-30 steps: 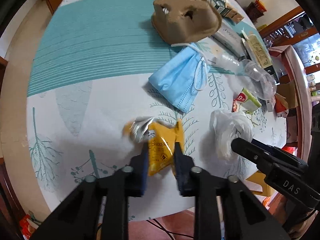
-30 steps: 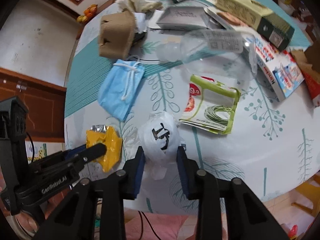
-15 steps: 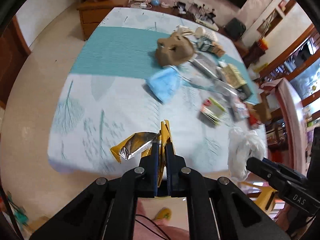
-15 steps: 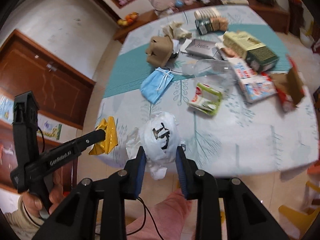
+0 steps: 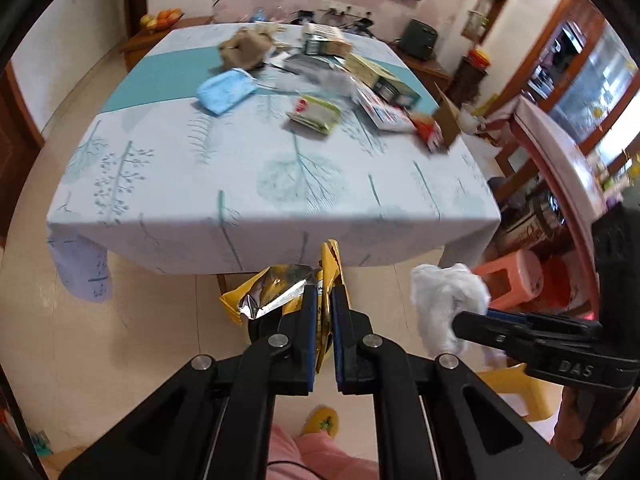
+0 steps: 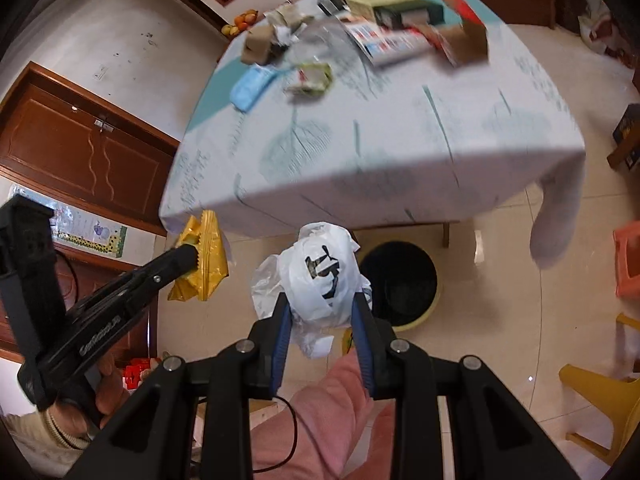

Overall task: Collect trash
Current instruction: 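Carry both items to the black bin and open both tools to drop them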

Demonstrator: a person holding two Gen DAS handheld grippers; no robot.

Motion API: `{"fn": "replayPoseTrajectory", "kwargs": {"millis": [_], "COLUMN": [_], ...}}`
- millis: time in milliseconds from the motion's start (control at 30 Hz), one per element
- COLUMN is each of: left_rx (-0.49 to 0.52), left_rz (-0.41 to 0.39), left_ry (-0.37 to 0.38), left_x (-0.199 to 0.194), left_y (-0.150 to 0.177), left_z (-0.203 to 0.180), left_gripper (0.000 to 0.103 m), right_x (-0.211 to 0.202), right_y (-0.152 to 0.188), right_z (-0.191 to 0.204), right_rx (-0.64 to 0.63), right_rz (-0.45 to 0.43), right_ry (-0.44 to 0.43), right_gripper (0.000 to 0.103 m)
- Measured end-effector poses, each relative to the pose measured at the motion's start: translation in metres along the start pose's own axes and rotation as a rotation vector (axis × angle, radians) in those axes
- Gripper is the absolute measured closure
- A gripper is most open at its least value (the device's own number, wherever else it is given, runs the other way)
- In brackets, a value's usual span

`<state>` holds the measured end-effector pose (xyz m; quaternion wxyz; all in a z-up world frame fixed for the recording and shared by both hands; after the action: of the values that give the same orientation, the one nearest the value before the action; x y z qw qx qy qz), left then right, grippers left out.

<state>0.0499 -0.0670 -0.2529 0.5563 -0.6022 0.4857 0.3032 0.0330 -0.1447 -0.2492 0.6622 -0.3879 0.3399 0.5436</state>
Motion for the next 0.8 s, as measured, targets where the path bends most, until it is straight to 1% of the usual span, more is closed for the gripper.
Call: {"fn": "replayPoseTrajectory", "kwargs": {"millis": [67,133,267,300,367,400,467,533,567,600,633,700,733,767,800], "left_rx": [0.032,0.044,0.003,-0.009,-0.017,-0.015,-0.017,-0.029,-0.033,-0.036,-0.037,-0.034,-0.032,-0.030,-0.027], "left_rz": [0.022,0.058,0.137,0.149,0.158,0.163,0.172,0.175,0.176,0.182,0.189,0.206,0.206,0.206,0.201], "left_ry": [-0.003,-0.003,0.002,0.004,0.001,-0.006,-0.022,-0.020,-0.027,-0.030,-0.032,-0.056,-0.069,-0.076,-0.078], "left_x": [0.018,0.048,0.118,0.142,0.173,0.194,0.220,0.247,0.257,0.267,0.277,0.292,0.297,0.300,0.302], "left_y": [0.012,0.027,0.051,0.057,0.063,0.067,0.070,0.073,0.074,0.075,0.076,0.077,0.078,0.078,0.078], "left_z": [-0.003,-0.004,0.010,0.016,0.025,0.031,0.040,0.050,0.055,0.059,0.064,0.074,0.078,0.082,0.086], "left_gripper": [0.098,0.098,0.098,0.097,0.096,0.094,0.089,0.065,0.060,0.052,0.041,0.030,0.023,0.019,0.014], "right_x": [0.025,0.050,0.113,0.127,0.161,0.178,0.205,0.235,0.247,0.257,0.272,0.289,0.299,0.305,0.310], "right_y": [0.011,0.020,0.036,0.038,0.040,0.039,0.037,0.032,0.030,0.028,0.025,0.022,0.020,0.019,0.018], "right_z": [-0.015,-0.030,-0.063,-0.070,-0.087,-0.096,-0.109,-0.123,-0.128,-0.132,-0.139,-0.144,-0.148,-0.149,-0.149], "right_rx": [0.035,0.076,0.142,0.151,0.175,0.190,0.211,0.232,0.243,0.253,0.268,0.288,0.304,0.313,0.321], "right_rz": [0.025,0.047,0.101,0.109,0.120,0.127,0.131,0.131,0.131,0.131,0.128,0.126,0.127,0.130,0.134], "right_ry": [0.002,-0.005,-0.007,-0.005,0.006,0.011,0.022,0.031,0.034,0.040,0.047,0.054,0.059,0.054,0.051], "right_gripper": [0.073,0.073,0.073,0.073,0.073,0.073,0.072,0.072,0.071,0.069,0.069,0.067,0.066,0.059,0.048]}}
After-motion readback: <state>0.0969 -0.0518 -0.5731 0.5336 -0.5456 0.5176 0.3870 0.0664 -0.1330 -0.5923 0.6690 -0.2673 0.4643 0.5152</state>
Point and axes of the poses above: each gripper's, at about its wrist camera, not at the fingertips, and x roughly the way its jaws point, z to its left, y to its underside, the point moved 7 cm from there along x, roughly the way its jaws point, and after that the axes turned 4 degrees about z, right-handed, at the moved point
